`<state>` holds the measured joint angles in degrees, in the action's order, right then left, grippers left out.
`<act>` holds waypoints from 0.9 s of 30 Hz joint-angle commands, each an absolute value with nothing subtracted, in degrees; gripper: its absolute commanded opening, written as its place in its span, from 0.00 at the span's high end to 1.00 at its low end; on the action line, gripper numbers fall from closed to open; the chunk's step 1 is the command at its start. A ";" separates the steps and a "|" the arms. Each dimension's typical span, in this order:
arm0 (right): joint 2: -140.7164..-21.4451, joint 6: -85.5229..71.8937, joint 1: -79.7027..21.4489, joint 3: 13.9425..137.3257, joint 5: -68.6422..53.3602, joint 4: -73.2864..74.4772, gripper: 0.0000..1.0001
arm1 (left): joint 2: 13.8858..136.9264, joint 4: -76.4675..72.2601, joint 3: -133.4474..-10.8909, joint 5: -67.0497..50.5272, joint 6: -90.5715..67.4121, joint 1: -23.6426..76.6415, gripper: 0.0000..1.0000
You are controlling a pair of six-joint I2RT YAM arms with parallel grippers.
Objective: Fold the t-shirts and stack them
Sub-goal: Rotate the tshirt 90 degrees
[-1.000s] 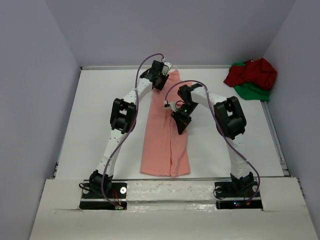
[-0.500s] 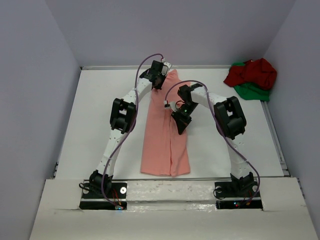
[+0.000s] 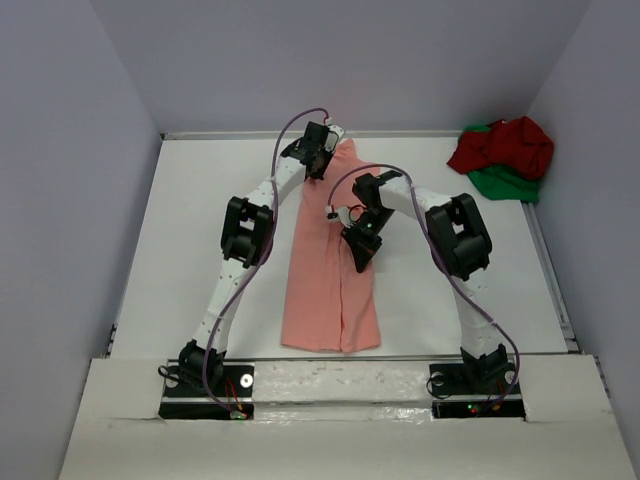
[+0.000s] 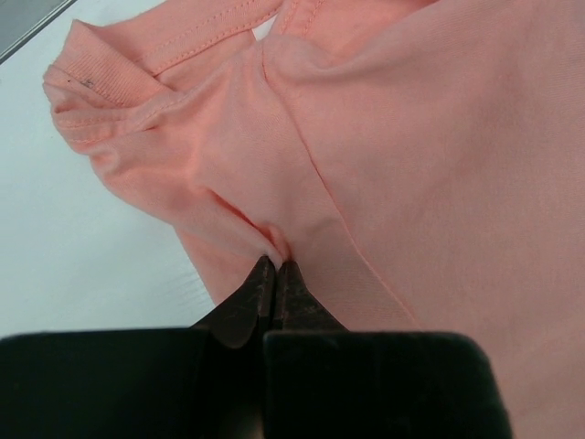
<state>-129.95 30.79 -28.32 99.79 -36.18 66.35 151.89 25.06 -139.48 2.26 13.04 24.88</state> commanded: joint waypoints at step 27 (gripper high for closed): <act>-128.32 27.77 -30.50 92.02 -28.56 53.70 1.00 | 143.09 23.64 -136.76 8.70 16.79 24.26 1.00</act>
<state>-126.34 26.74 -28.99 94.02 -33.06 58.85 150.74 23.90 -137.47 6.13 15.31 25.36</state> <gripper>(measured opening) 0.010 0.026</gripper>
